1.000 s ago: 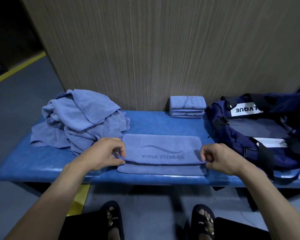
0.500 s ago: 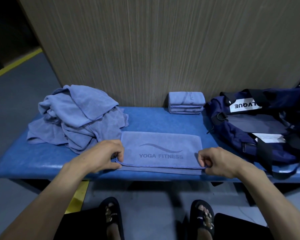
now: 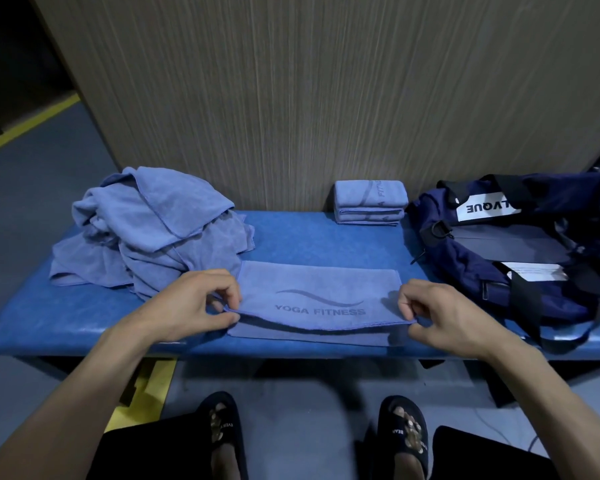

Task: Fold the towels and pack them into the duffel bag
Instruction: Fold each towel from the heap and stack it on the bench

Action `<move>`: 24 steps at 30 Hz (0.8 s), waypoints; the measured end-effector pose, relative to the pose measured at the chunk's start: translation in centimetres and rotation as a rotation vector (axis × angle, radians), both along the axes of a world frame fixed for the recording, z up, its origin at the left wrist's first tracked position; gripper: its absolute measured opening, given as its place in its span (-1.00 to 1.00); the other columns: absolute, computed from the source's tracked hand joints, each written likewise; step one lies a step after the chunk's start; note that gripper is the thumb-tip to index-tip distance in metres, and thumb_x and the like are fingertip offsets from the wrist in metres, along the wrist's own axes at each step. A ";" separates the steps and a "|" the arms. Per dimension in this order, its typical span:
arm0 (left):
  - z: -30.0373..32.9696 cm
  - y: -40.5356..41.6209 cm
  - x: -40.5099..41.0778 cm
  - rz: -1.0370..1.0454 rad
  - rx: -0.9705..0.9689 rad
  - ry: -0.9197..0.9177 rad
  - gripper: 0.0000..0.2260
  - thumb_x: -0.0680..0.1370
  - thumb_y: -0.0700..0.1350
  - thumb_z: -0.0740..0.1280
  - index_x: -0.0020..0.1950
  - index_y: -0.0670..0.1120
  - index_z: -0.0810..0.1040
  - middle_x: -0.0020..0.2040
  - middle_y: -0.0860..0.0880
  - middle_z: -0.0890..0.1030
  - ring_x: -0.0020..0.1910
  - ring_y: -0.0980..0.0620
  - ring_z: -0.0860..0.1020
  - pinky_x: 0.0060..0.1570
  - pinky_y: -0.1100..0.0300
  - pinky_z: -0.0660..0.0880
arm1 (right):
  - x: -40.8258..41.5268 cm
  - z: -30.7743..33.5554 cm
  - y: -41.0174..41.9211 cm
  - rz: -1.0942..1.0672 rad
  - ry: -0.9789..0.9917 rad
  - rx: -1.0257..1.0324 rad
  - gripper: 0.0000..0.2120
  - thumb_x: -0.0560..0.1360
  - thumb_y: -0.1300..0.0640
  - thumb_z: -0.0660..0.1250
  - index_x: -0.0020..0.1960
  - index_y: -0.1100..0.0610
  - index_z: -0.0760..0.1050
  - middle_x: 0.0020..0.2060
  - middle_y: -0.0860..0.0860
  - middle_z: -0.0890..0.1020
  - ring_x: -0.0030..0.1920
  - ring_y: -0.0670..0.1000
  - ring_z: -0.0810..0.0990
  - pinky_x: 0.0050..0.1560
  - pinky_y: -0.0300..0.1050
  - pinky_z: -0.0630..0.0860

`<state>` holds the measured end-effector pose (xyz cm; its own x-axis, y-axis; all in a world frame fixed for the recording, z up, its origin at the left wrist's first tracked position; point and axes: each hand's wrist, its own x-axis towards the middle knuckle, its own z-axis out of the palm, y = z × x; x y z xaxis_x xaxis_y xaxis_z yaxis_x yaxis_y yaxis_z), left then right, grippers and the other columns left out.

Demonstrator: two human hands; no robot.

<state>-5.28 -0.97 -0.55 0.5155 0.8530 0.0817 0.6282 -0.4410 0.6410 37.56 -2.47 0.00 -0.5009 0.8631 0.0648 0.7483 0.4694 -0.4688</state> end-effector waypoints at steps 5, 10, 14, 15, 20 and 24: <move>-1.4 0.1 0.1 -0.044 0.014 0.135 -0.82 0.42 -0.13 0.56 -0.21 0.06 0.58 -0.12 0.11 0.60 -0.17 0.09 0.60 -0.14 0.16 0.58 | 0.0 -1.6 0.0 0.053 -0.165 -0.116 -0.77 0.23 0.17 0.36 -0.26 -0.07 0.34 -0.26 -0.14 0.43 -0.25 -0.07 0.44 -0.22 -0.18 0.40; -1.5 0.2 0.0 -0.026 0.031 0.123 -0.82 0.42 -0.11 0.57 -0.21 0.07 0.59 -0.10 0.12 0.60 -0.16 0.10 0.61 -0.14 0.21 0.57 | 0.3 -1.7 0.1 0.040 -0.174 -0.114 -0.76 0.24 0.16 0.38 -0.24 -0.06 0.34 -0.24 -0.16 0.42 -0.19 -0.09 0.45 -0.16 -0.12 0.45; -2.1 0.2 0.4 -0.053 0.088 0.197 -0.76 0.37 -0.01 0.58 -0.08 0.09 0.57 -0.07 0.16 0.53 -0.12 0.18 0.53 -0.11 0.28 0.48 | 0.0 -1.8 -0.3 0.070 -0.227 -0.096 -0.65 0.30 -0.11 0.53 -0.16 -0.10 0.35 -0.17 -0.21 0.39 -0.07 -0.17 0.40 -0.06 -0.27 0.38; -2.4 0.1 0.6 -0.049 0.092 0.226 -0.70 0.35 0.06 0.59 -0.03 0.11 0.55 -0.05 0.19 0.50 -0.09 0.22 0.50 -0.08 0.31 0.46 | -0.2 -2.0 -0.4 0.078 -0.266 -0.057 -0.61 0.29 -0.18 0.53 -0.14 -0.10 0.34 -0.16 -0.23 0.37 -0.08 -0.17 0.37 -0.06 -0.25 0.36; -3.0 0.0 0.8 -0.070 0.134 0.309 -0.66 0.40 0.16 0.54 0.06 0.17 0.49 0.03 0.25 0.42 0.00 0.29 0.43 0.01 0.34 0.41 | -0.9 -2.3 -0.7 0.050 -0.391 0.086 -0.64 0.35 -0.10 0.49 -0.12 -0.06 0.31 -0.14 -0.16 0.36 -0.13 -0.05 0.35 -0.11 -0.10 0.35; -2.6 -0.2 0.5 -0.058 0.203 0.306 -0.85 0.52 0.07 0.41 0.06 0.16 0.55 0.04 0.26 0.47 -0.01 0.30 0.47 0.01 0.18 0.52 | -0.7 -2.2 -1.0 0.028 -0.375 0.136 -0.85 0.39 -0.05 0.32 -0.10 -0.07 0.38 -0.11 -0.15 0.49 -0.11 0.01 0.50 -0.11 -0.03 0.45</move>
